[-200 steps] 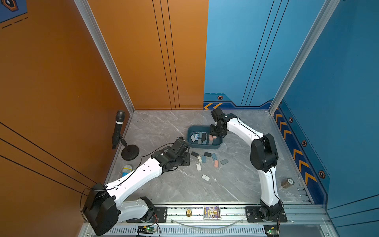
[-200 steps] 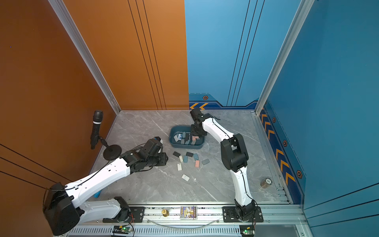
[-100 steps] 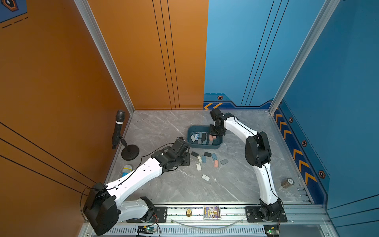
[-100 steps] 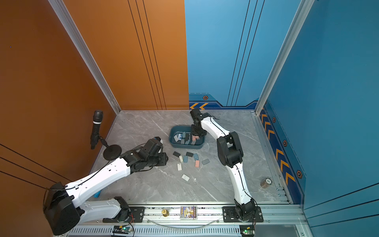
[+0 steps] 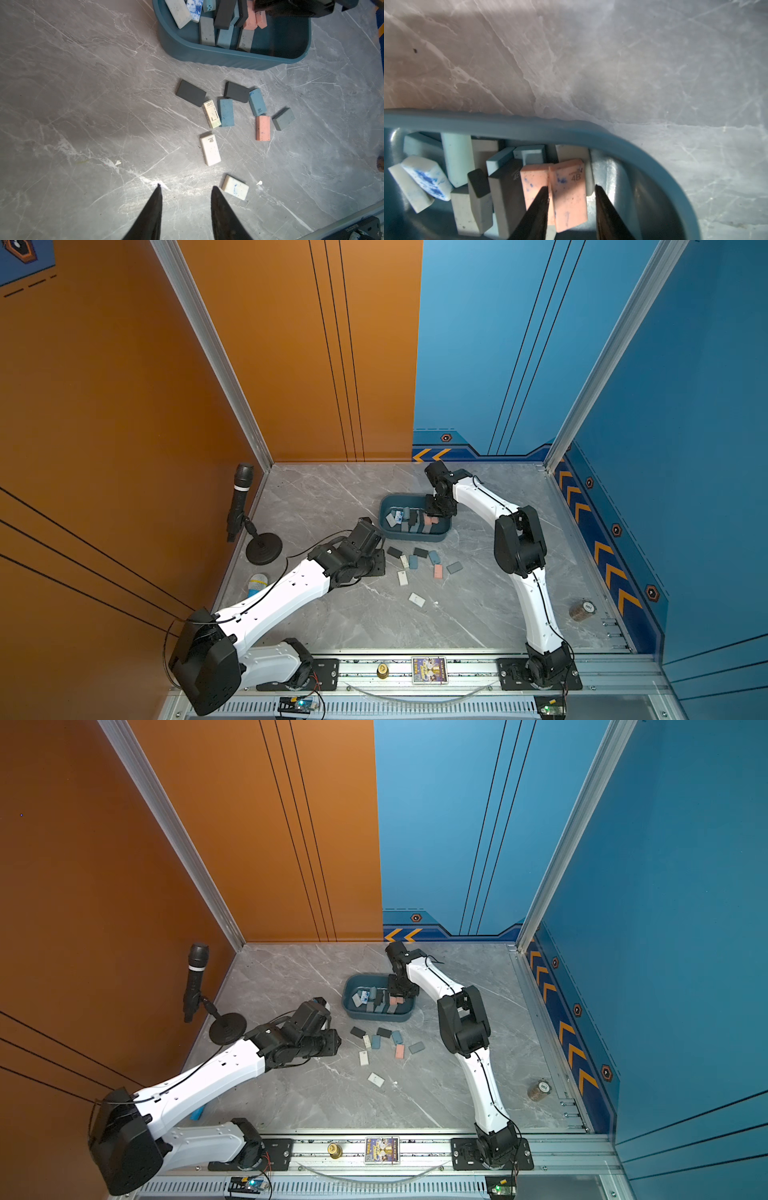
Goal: Put the eraser in the storage box
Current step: Place the eraser in the storage box, then pick up the eraser from the center of the board.
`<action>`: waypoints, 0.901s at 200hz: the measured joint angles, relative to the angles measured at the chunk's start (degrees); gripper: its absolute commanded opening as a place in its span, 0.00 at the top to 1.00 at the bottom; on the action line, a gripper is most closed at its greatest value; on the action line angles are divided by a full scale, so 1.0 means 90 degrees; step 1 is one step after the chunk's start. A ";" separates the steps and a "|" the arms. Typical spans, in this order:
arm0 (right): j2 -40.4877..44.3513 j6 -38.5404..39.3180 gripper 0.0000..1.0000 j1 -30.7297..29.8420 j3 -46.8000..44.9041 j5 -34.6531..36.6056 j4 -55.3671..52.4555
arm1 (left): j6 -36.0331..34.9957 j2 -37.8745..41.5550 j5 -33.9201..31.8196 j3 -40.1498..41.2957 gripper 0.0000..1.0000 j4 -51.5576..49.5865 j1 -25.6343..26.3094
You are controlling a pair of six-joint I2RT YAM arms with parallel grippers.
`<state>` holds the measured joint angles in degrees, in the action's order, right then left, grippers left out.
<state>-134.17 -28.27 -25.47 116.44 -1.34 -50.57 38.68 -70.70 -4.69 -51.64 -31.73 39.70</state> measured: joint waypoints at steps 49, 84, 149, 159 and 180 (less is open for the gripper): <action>0.0172 0.0000 0.57 -0.0017 0.0024 0.0002 -0.0063 | 0.0024 -0.0049 0.0044 0.0000 0.53 0.0000 0.0000; 0.1049 0.0000 0.55 -0.0109 -0.0087 0.0010 -0.0104 | 0.0027 -0.0248 0.0066 -0.0005 0.49 0.0000 0.0022; 0.3776 -0.0073 0.54 -0.0335 -0.1741 0.0381 0.0233 | 0.0027 -0.1098 0.0192 -0.0415 0.41 -0.0075 0.0376; 0.4155 -0.0146 0.54 -0.0340 -0.2288 0.0469 0.0386 | 0.0046 -0.1270 0.0204 -0.0544 0.39 -0.0114 0.0440; 0.5022 -0.0410 0.53 -0.0342 -0.3699 0.0612 0.0714 | 0.0046 -0.1707 0.0209 -0.0947 0.37 -0.0284 0.0600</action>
<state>-88.97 -31.97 -28.56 83.15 4.16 -44.14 39.09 -86.06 -2.81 -60.16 -34.28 45.10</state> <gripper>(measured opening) 0.467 0.620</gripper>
